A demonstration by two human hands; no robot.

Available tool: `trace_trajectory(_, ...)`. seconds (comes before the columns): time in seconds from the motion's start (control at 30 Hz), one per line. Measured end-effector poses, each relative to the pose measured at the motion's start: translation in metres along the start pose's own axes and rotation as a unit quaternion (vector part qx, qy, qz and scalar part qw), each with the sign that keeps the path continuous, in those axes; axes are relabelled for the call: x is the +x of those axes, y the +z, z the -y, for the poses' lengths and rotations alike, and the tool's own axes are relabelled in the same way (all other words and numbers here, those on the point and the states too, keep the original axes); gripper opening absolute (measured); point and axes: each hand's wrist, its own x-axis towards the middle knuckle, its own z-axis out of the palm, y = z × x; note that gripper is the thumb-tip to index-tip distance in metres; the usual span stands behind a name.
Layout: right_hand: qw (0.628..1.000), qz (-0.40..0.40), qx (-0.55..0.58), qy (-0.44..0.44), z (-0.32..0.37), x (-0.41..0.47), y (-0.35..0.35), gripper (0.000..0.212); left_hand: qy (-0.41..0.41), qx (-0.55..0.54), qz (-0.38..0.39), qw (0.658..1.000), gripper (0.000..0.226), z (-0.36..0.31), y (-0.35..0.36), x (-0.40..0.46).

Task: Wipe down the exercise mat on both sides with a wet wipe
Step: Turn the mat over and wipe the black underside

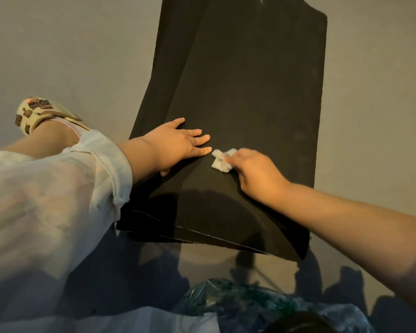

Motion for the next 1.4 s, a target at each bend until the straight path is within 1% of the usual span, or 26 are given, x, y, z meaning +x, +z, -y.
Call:
trace_trajectory(0.13,0.997,0.060,0.018,-0.049,0.025,-0.040,0.017,0.033,-0.012,0.005,-0.013,1.000,0.109,-0.005,-0.001,-0.006)
trace_trajectory(0.23,0.990,0.105,0.043,-0.078,0.038,-0.064,0.026,0.040,-0.017,0.004,-0.020,1.000,0.105,-0.008,-0.001,-0.010)
trace_trajectory(0.27,0.989,0.114,0.047,-0.081,0.040,-0.069,0.029,0.044,-0.016,-0.013,-0.015,1.000,0.103,-0.008,-0.004,-0.011)
trace_trajectory(0.33,0.988,0.113,0.058,-0.084,0.039,-0.076,0.034,0.047,-0.025,-0.095,-0.018,0.995,0.095,-0.007,-0.016,-0.012)
trace_trajectory(0.4,0.989,0.102,0.063,-0.088,0.037,-0.079,0.033,0.045,-0.033,-0.178,-0.075,0.981,0.089,-0.004,-0.034,-0.010)
trace_trajectory(0.47,0.988,0.091,0.066,-0.105,0.035,-0.079,0.029,0.041,-0.032,-0.205,-0.122,0.971,0.101,-0.006,-0.052,-0.004)
trace_trajectory(0.5,0.987,0.087,0.068,-0.117,0.033,-0.081,0.026,0.038,-0.033,-0.206,-0.117,0.971,0.110,-0.009,-0.058,-0.001)
trace_trajectory(0.57,0.982,0.093,0.075,-0.149,0.031,-0.085,0.019,0.036,-0.044,-0.197,-0.064,0.977,0.121,-0.019,-0.066,0.008)
trace_trajectory(0.63,0.975,0.109,0.086,-0.174,0.026,-0.088,0.009,0.039,-0.055,-0.183,-0.011,0.981,0.123,-0.032,-0.067,0.018)
trace_trajectory(0.67,0.976,0.097,0.086,-0.176,0.020,-0.088,0.003,0.041,-0.059,-0.181,0.003,0.982,0.123,-0.038,-0.066,0.022)
trace_trajectory(0.73,0.986,0.039,0.082,-0.142,0.001,-0.080,-0.015,0.042,-0.066,-0.181,0.017,0.981,0.123,-0.043,-0.066,0.026)
trace_trajectory(0.83,0.994,-0.087,0.043,-0.059,-0.040,-0.050,-0.043,0.039,-0.066,-0.195,0.026,0.978,0.123,-0.043,-0.067,0.030)
trace_trajectory(0.93,0.978,-0.194,0.048,0.051,-0.081,-0.001,-0.065,0.034,-0.052,-0.223,0.030,0.973,0.123,-0.040,-0.065,0.033)
trace_trajectory(1.0,0.959,-0.238,0.073,0.135,-0.103,0.031,-0.071,0.033,-0.042,-0.244,0.032,0.968,0.123,-0.037,-0.061,0.035)
trace_trajectory(1.07,0.944,-0.243,0.092,0.205,-0.119,0.056,-0.069,0.032,-0.034,-0.259,0.028,0.965,0.124,-0.035,-0.056,0.039)
trace_trajectory(1.1,0.948,-0.226,0.072,0.214,-0.124,0.064,-0.064,0.033,-0.031,-0.265,0.024,0.963,0.125,-0.034,-0.054,0.041)
trace_trajectory(1.17,0.960,-0.178,0.019,0.214,-0.126,0.067,-0.049,0.039,-0.026,-0.283,0.015,0.958,0.127,-0.031,-0.049,0.043)
trace_trajectory(1.2,0.961,-0.170,0.010,0.216,-0.124,0.065,-0.041,0.042,-0.024,-0.296,0.008,0.955,0.128,-0.031,-0.046,0.043)
trace_trajectory(1.33,0.958,-0.187,0.022,0.215,-0.113,0.048,-0.022,0.040,-0.037,-0.352,-0.036,0.935,0.141,-0.029,-0.038,0.043)
trace_trajectory(1.4,0.969,-0.165,0.019,0.181,-0.100,0.034,-0.019,0.041,-0.038,-0.357,-0.042,0.932,0.145,-0.029,-0.039,0.042)
